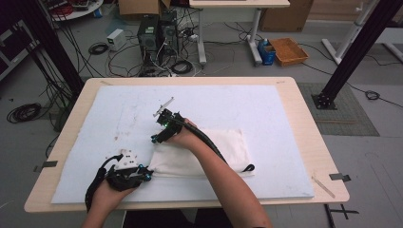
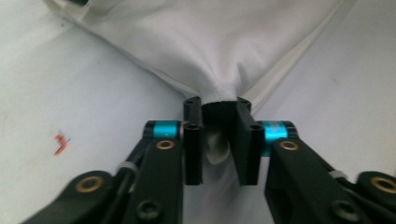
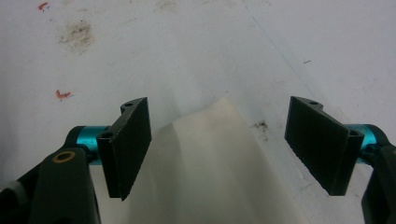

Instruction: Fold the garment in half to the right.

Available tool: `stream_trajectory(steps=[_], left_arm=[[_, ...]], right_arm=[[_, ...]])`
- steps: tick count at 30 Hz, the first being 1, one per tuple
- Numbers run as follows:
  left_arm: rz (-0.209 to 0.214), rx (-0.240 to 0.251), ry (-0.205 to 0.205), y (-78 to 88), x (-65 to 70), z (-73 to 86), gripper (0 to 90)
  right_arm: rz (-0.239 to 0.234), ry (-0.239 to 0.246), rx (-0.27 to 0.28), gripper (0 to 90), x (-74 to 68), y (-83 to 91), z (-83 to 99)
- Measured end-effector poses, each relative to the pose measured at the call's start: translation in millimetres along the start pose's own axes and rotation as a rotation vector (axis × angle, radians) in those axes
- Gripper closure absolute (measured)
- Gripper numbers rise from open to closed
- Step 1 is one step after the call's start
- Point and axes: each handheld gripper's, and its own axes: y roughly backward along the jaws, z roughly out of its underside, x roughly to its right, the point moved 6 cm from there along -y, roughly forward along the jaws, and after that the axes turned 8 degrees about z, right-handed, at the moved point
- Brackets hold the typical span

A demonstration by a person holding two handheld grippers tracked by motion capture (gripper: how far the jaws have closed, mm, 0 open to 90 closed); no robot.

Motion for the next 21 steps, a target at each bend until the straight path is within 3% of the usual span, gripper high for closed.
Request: stream_trajectory(steps=[4, 7, 9, 12, 16, 19, 21], left_arm=[[0.055, 0.028, 0.009, 0.4, -0.9, -0.7, 82.3], [0.068, 0.043, 0.012, 4.4, -2.6, -0.4, 82.8], [0.066, 0.056, 0.011, 8.4, -3.7, -0.6, 82.8], [0.067, 0.071, 0.013, 13.7, -5.7, -0.5, 83.0], [0.074, 0.072, 0.013, 14.2, -5.6, -0.2, 83.1], [0.083, 0.068, 0.007, 15.2, -5.0, -0.2, 83.0], [0.083, 0.075, 0.006, 17.6, -4.4, -0.7, 83.1]], right_arm=[[-0.012, 0.002, -0.025, 28.0, -2.4, -6.3, 0.6], [-0.022, 0.023, -0.048, 44.6, -5.0, -11.7, 1.1], [-0.003, 0.053, -0.049, 53.2, -5.6, -13.9, 0.2], [0.015, 0.050, -0.049, 65.0, -3.9, -14.3, -1.4], [0.016, 0.081, -0.050, 84.2, -8.5, -14.0, -3.0], [0.019, 0.092, -0.054, 86.5, -13.1, -14.4, -5.9], [0.012, 0.091, -0.028, 86.9, -15.6, -15.0, -10.4]])
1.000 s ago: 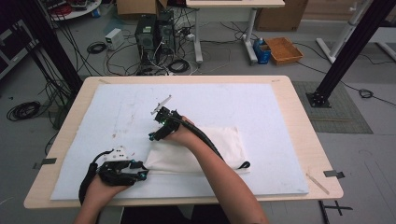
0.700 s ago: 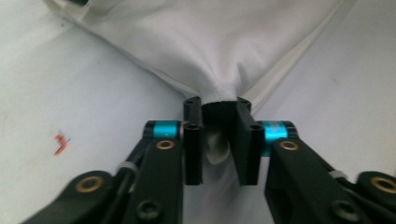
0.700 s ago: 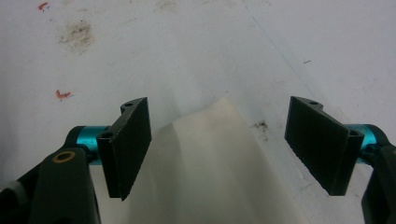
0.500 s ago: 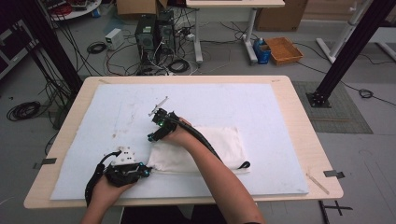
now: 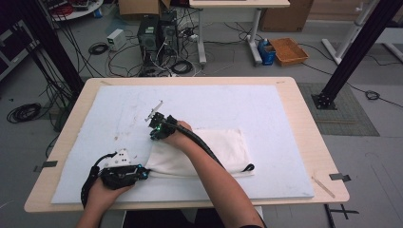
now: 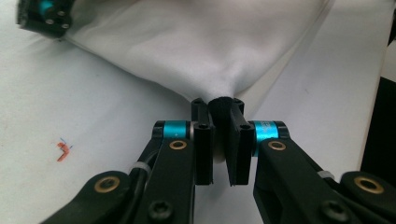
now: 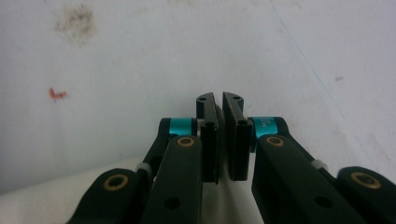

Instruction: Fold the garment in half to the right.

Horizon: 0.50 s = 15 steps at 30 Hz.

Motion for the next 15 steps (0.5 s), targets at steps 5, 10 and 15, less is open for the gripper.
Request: stream_trajectory(steps=[5, 10, 15], left_arm=[[0.009, 0.042, 0.001, 12.8, 2.0, -5.1, 83.1], [0.038, 0.110, -0.007, 24.9, 8.4, -16.7, 83.0], [0.081, 0.141, -0.021, 21.3, 15.0, -30.6, 83.0]], right_arm=[[-0.005, -0.006, 0.075, 87.1, -8.7, 6.5, -19.6], [-0.026, -0.009, 0.143, 87.0, -11.3, 20.2, -31.4], [-0.028, -0.008, 0.183, 87.0, -4.2, 39.4, -29.8]])
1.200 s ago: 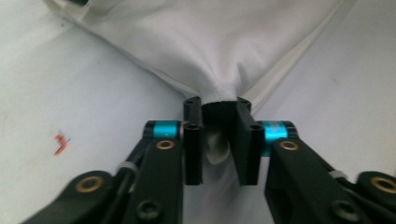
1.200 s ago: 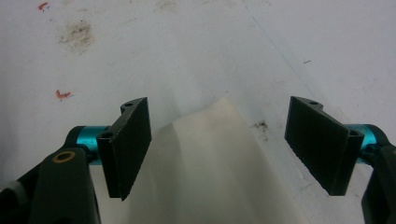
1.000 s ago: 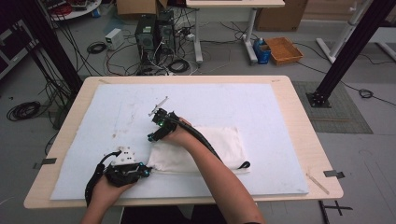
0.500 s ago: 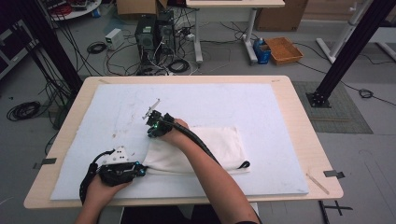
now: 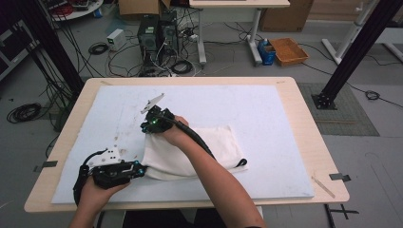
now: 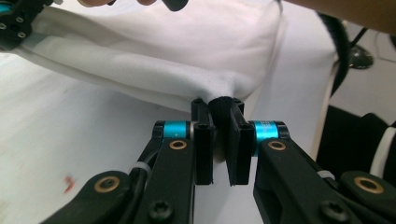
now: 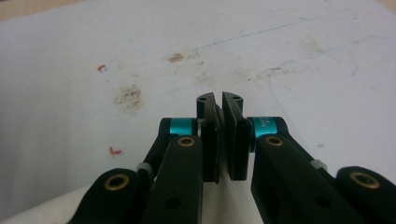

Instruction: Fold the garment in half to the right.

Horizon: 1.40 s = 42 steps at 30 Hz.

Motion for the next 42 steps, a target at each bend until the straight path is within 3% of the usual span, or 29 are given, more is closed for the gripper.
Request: stream_trajectory(steps=[8, 18, 25, 42], left_arm=[[0.080, 0.003, -0.052, -31.7, 9.8, -31.7, 83.1], [0.178, -0.070, -0.086, -92.6, 22.1, -62.5, 83.0], [0.214, -0.118, -0.101, -127.3, 25.4, -73.5, 83.0], [0.277, -0.187, -0.109, -194.3, 33.5, -91.9, 82.9]], right_arm=[[0.041, -0.011, 0.027, 87.0, 19.8, 41.8, 17.0], [0.127, -0.064, 0.048, 87.0, 51.3, 92.8, 59.7], [0.180, -0.109, 0.028, 87.0, 70.7, 109.0, 93.6], [0.260, -0.203, -0.023, 86.9, 104.3, 141.0, 150.4]])
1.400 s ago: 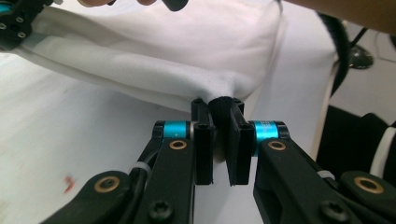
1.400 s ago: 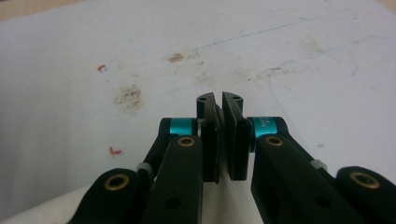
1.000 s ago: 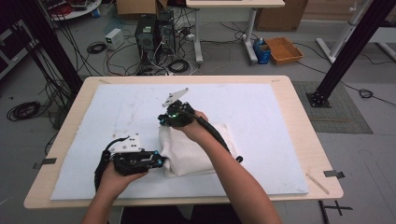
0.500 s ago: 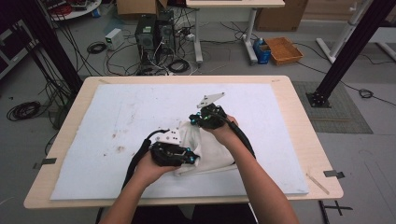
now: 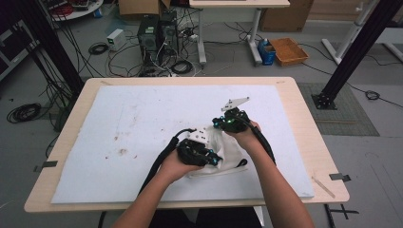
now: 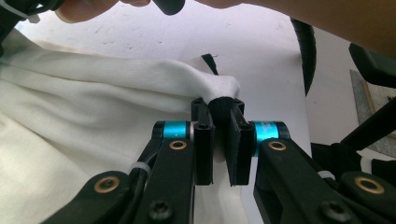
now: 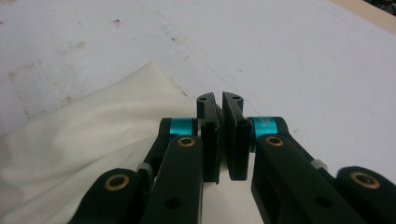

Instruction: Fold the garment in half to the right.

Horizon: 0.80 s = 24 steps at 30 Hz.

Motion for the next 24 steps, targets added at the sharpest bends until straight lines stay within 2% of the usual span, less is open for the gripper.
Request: stream_trajectory(steps=[6, 13, 15, 16, 17, 18, 21, 24], left_arm=[[0.018, -0.005, 0.002, -14.9, -4.4, -6.8, 82.9], [0.018, -0.013, 0.006, -24.5, -7.3, -6.3, 81.8], [-0.001, 0.000, 0.009, -23.8, -7.3, -7.9, 74.1], [-0.008, 0.012, 0.020, -23.1, -7.8, -8.9, 64.6], [-0.012, 0.018, 0.031, -21.3, -8.1, -9.5, 57.2], [-0.017, 0.030, 0.036, -19.2, -8.2, -10.2, 53.5], [-0.050, 0.059, 0.046, -7.2, -9.3, -10.8, 44.4], [-0.097, 0.087, 0.048, 11.5, -10.4, -7.4, 41.9]], right_arm=[[0.014, -0.016, -0.013, 86.9, 10.7, 3.4, 10.6], [0.016, -0.031, -0.024, 83.9, 12.7, 2.2, 18.2], [0.020, -0.041, -0.018, 76.2, 13.8, 3.4, 17.5], [0.021, -0.048, -0.009, 71.7, 14.6, 4.3, 16.9], [0.024, -0.060, -0.002, 64.5, 15.4, 5.6, 16.2], [0.028, -0.084, 0.002, 57.1, 16.1, 7.2, 15.7], [0.034, -0.112, 0.025, 43.9, 18.2, 13.3, 13.7], [0.033, -0.109, 0.030, 40.4, 15.0, 22.0, 12.9]])
